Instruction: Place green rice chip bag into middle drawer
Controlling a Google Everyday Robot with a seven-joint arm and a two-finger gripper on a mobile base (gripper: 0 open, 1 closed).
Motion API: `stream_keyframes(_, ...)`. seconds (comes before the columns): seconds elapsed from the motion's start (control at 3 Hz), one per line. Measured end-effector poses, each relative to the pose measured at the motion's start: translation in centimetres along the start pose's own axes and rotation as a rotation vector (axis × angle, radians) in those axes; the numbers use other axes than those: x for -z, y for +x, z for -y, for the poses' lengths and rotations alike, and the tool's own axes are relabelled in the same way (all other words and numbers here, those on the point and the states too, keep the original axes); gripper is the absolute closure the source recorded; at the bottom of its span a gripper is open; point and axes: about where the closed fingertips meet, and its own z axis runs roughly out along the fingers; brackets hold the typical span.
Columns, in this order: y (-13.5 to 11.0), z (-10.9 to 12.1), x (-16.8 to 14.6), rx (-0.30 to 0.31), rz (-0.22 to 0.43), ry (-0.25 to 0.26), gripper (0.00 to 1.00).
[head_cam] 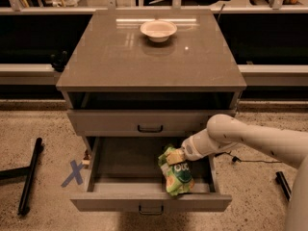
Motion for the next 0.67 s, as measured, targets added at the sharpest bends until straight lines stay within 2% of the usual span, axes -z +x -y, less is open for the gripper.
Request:
stream_keyframes(0.33,0.27,0.25,-0.65,-0.031,0.011,0.009,0.51)
stream_keyframes(0.67,0.44,0.73,-0.77,-0.050,0.025,0.021,0.28)
